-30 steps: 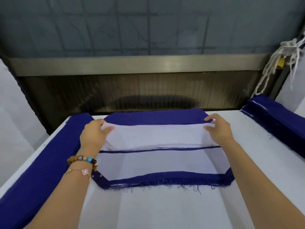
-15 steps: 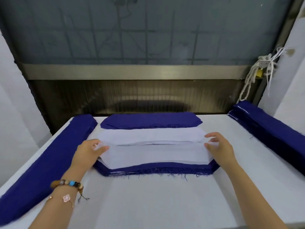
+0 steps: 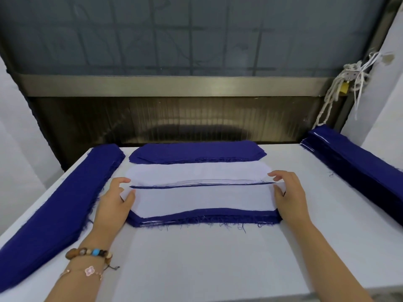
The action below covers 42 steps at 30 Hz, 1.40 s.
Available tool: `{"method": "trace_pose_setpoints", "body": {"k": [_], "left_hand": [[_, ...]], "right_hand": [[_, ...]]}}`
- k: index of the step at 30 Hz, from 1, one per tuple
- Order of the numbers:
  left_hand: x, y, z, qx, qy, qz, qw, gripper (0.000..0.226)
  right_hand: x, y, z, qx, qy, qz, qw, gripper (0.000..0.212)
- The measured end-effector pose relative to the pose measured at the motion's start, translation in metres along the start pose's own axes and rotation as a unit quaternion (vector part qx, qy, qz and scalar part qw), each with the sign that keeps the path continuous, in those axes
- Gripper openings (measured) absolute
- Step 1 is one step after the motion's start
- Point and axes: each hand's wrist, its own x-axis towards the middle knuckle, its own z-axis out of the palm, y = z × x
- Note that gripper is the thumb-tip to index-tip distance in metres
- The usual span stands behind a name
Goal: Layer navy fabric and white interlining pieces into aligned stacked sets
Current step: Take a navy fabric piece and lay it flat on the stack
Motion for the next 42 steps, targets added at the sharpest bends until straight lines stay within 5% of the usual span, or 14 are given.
{"method": "trace_pose_setpoints", "body": {"k": [8, 14, 19, 42], "left_hand": [[-0.001, -0.005, -0.003, 0.011, -0.001, 0.052, 0.999, 0.018], [0.000, -0.005, -0.002, -0.002, 0.005, 0.051, 0.999, 0.018], [-0.002, -0.003, -0.003, -0.007, 0.018, 0.041, 0.999, 0.019], [-0.004, 0.001, -0.004, -0.003, 0.032, 0.003, 0.999, 0.011]], "right_hand": [[-0.003, -0.009, -0.002, -0.012, -0.003, -0.056, 0.998, 0.033], [-0.004, -0.010, -0.005, 0.031, 0.078, -0.008, 0.996, 0.018], [-0.002, 0.001, 0.000, 0.008, -0.009, 0.094, 0.995, 0.011], [-0.001, 0.004, 0.001, -0.033, -0.006, 0.079, 0.996, 0.040]]}}
